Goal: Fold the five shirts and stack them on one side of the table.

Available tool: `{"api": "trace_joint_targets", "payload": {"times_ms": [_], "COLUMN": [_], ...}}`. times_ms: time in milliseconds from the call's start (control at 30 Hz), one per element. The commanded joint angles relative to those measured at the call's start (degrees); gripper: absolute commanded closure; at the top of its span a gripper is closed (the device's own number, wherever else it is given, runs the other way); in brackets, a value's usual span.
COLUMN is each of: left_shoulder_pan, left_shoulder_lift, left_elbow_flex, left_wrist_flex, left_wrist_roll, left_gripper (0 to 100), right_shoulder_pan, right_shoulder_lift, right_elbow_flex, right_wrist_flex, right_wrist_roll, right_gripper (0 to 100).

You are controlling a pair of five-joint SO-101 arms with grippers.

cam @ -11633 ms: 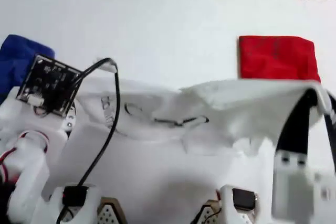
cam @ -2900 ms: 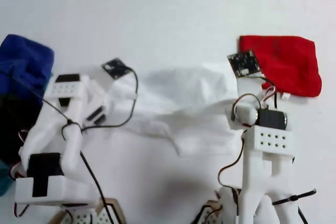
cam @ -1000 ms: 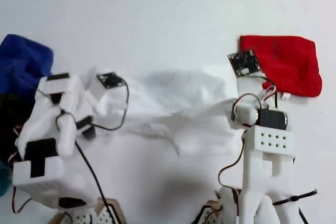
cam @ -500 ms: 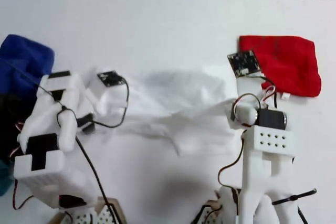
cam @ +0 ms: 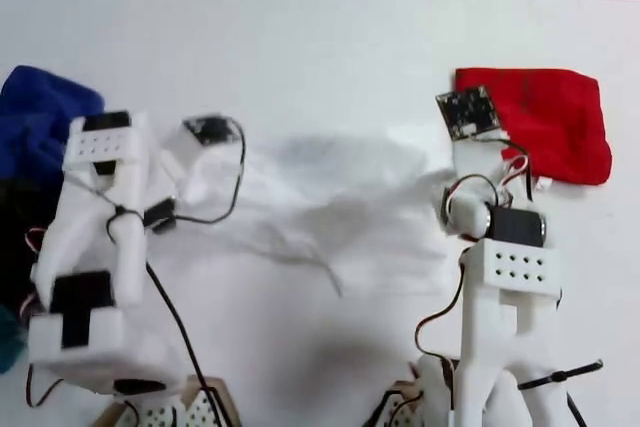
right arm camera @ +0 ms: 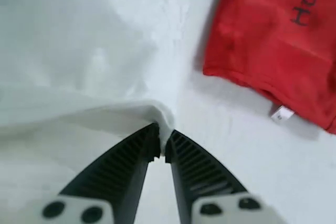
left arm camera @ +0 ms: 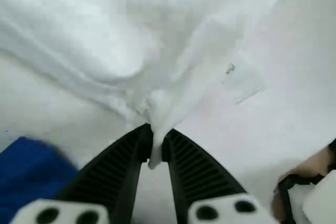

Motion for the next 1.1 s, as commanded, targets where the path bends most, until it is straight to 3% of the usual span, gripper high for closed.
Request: {"api": "trace_joint_targets", "payload": {"times_ms": [0, 367, 700, 1067], "left_shoulder_pan": [2.2, 3.08, 3.52, 1.93], "left_shoulder_lift": [-10.73, -22.59, -23.03, -33.58], "left_elbow_flex": [-7.25, -28.97, -56.92, -59.38], "left_wrist_flex": [3.96, 5.71, 16.7, 17.14], "left_wrist_roll": [3.87, 16.62, 17.58, 17.85], "left_gripper": [97, 97, 97, 97], "right_shoulder_pan": [0.31, 0.48, 0.66, 0.66], "right_shoulder_lift": [-1.54, 2.86, 5.58, 5.41], "right_elbow_flex": [-7.47, -33.23, -63.56, -91.25], "right_wrist_flex": [-2.95, -2.68, 11.3, 28.18], "right_wrist_roll": [-0.18, -0.26, -0.26, -0.26], "right_gripper": [97.8, 97.9, 97.9, 97.9]}}
